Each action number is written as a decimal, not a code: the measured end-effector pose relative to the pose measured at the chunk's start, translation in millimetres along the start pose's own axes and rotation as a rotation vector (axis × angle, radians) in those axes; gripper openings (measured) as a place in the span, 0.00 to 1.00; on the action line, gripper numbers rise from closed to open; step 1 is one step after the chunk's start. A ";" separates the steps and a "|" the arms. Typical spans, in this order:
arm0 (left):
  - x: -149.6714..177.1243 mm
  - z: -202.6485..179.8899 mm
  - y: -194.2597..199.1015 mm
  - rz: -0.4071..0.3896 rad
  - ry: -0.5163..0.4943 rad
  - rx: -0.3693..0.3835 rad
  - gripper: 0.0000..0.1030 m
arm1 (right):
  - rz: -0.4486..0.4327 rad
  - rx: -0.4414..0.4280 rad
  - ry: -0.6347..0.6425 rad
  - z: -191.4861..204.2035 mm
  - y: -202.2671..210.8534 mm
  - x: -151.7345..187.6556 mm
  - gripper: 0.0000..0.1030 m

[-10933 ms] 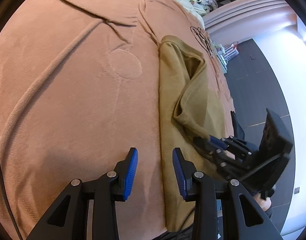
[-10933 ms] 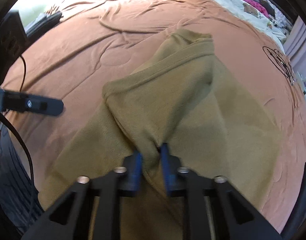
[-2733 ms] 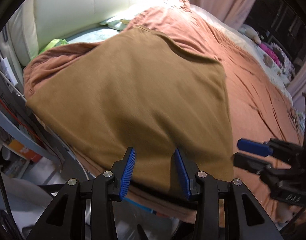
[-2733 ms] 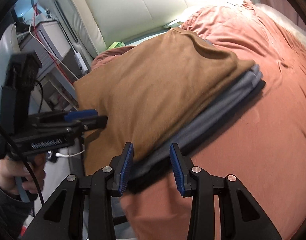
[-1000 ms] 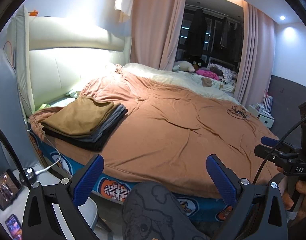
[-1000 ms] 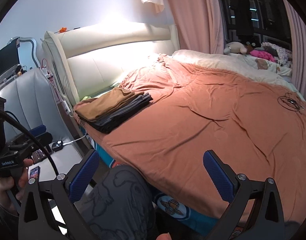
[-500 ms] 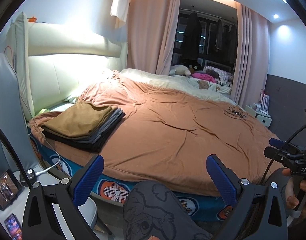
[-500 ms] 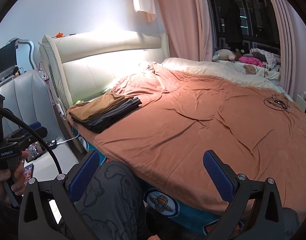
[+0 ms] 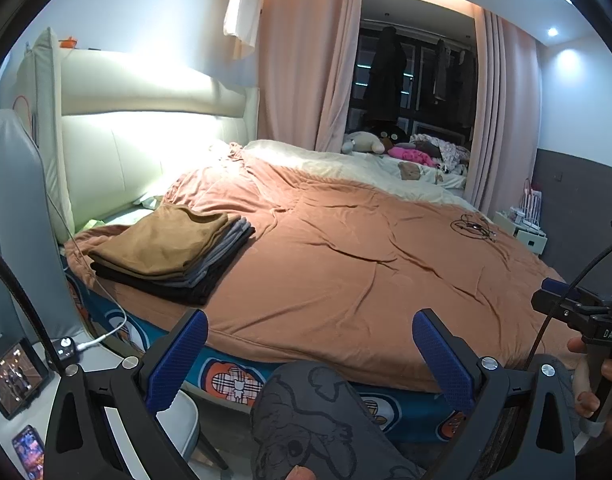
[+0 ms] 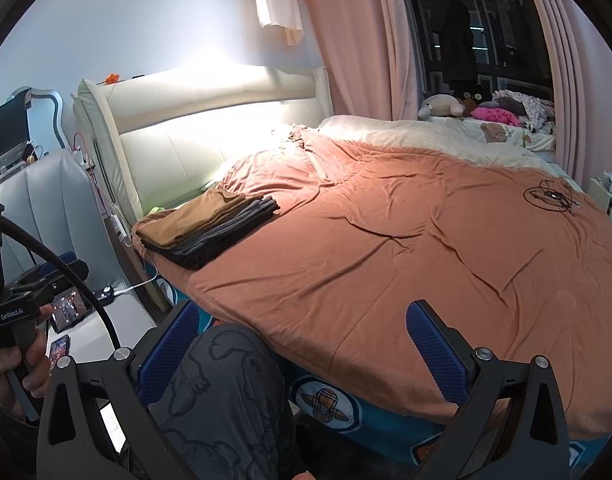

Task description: Fold small clothes

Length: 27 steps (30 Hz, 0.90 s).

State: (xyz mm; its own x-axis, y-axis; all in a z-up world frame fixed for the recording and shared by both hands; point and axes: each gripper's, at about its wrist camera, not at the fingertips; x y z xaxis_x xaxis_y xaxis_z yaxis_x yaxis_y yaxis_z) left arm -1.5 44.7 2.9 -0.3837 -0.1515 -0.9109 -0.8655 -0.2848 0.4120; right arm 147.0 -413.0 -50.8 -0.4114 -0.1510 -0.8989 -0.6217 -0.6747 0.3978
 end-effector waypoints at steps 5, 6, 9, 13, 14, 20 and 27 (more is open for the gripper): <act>-0.9 1.8 1.2 0.000 0.008 0.000 1.00 | 0.000 0.001 0.005 -1.1 0.3 -1.3 1.00; -0.7 0.9 2.4 0.000 0.007 0.000 1.00 | -0.002 -0.003 0.005 -1.7 0.9 -1.8 1.00; -1.4 1.3 2.8 -0.005 0.008 0.000 1.00 | 0.003 0.002 0.013 -2.6 1.2 -1.2 1.00; -2.5 0.9 3.7 -0.002 0.015 0.006 1.00 | 0.003 -0.001 0.000 -6.4 4.2 -2.4 1.00; -3.3 1.9 3.6 -0.001 0.024 0.009 1.00 | 0.000 -0.008 -0.012 -8.9 6.6 -3.6 1.00; -7.1 4.3 5.1 -0.017 0.023 0.004 1.00 | -0.020 0.026 -0.014 -15.2 17.4 -6.3 1.00; -7.7 0.8 4.1 -0.014 0.011 0.002 1.00 | -0.015 0.028 0.000 -16.9 12.2 -4.0 1.00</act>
State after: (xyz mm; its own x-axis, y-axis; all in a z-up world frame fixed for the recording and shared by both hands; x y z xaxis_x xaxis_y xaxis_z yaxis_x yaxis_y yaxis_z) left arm -2.3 45.5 11.6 -0.3682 -0.1579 -0.9162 -0.8713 -0.2853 0.3993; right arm 152.3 -432.7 -45.4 -0.4017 -0.1406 -0.9049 -0.6466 -0.6562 0.3890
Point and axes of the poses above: each gripper's, at about its wrist camera, not at the fingertips, and y roughly against the way its jaws point, z to its left, x to its underside, and after that the axes turned 13 degrees about -x, right-handed
